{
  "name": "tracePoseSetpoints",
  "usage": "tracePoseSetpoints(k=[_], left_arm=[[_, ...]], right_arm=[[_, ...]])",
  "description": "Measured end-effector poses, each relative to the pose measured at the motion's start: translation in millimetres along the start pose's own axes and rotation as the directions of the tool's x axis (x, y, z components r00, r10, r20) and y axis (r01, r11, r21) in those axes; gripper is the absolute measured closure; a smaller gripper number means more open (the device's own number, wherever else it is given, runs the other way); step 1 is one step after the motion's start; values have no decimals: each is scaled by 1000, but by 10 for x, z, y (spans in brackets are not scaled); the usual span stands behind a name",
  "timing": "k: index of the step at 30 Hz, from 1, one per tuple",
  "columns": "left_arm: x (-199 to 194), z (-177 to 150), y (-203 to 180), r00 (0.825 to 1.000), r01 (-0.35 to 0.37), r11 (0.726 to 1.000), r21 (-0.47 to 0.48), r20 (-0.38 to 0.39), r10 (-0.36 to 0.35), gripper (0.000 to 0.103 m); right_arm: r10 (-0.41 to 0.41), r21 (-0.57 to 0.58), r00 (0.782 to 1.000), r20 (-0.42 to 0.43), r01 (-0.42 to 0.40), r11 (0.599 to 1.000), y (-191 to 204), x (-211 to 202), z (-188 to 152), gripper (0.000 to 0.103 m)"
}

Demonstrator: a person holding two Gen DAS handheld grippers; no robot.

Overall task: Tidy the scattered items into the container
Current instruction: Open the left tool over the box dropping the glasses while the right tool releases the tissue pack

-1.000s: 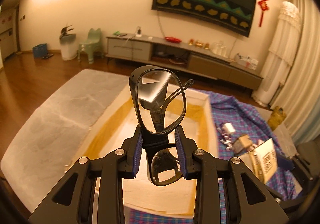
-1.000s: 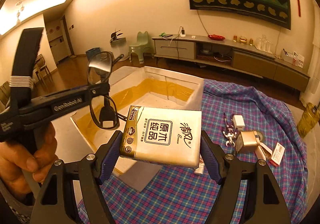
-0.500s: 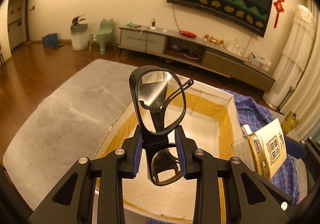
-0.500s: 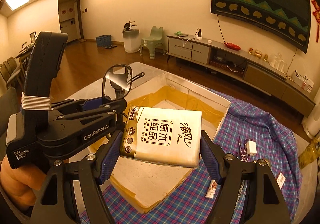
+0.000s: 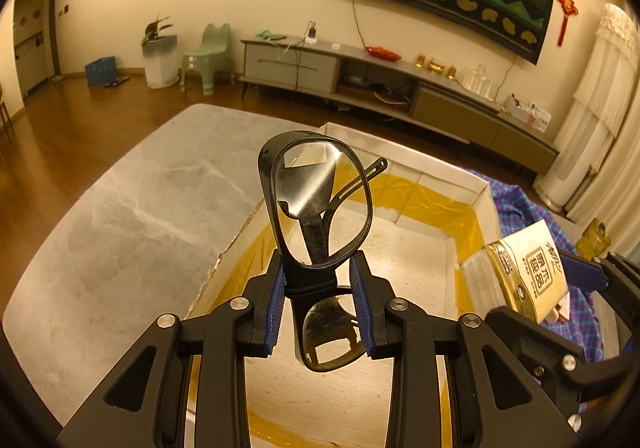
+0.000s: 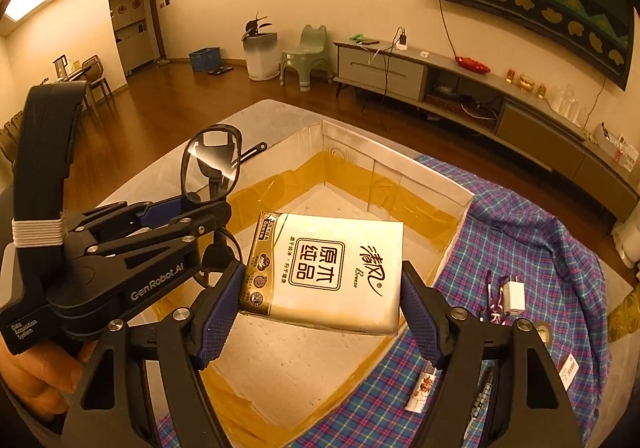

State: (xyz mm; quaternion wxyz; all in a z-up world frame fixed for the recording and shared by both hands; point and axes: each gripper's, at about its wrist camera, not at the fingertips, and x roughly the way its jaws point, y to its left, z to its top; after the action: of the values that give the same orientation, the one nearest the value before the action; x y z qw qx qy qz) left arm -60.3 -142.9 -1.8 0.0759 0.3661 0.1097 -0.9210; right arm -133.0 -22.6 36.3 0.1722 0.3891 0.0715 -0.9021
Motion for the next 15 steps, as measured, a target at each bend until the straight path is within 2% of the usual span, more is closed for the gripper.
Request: tracePoseSetpoints(k=[15], left_arm=[[240, -6, 109, 997, -12, 1000, 1, -72, 12, 71]], right_arm=[[31, -7, 995, -98, -32, 999, -63, 538, 312, 27]])
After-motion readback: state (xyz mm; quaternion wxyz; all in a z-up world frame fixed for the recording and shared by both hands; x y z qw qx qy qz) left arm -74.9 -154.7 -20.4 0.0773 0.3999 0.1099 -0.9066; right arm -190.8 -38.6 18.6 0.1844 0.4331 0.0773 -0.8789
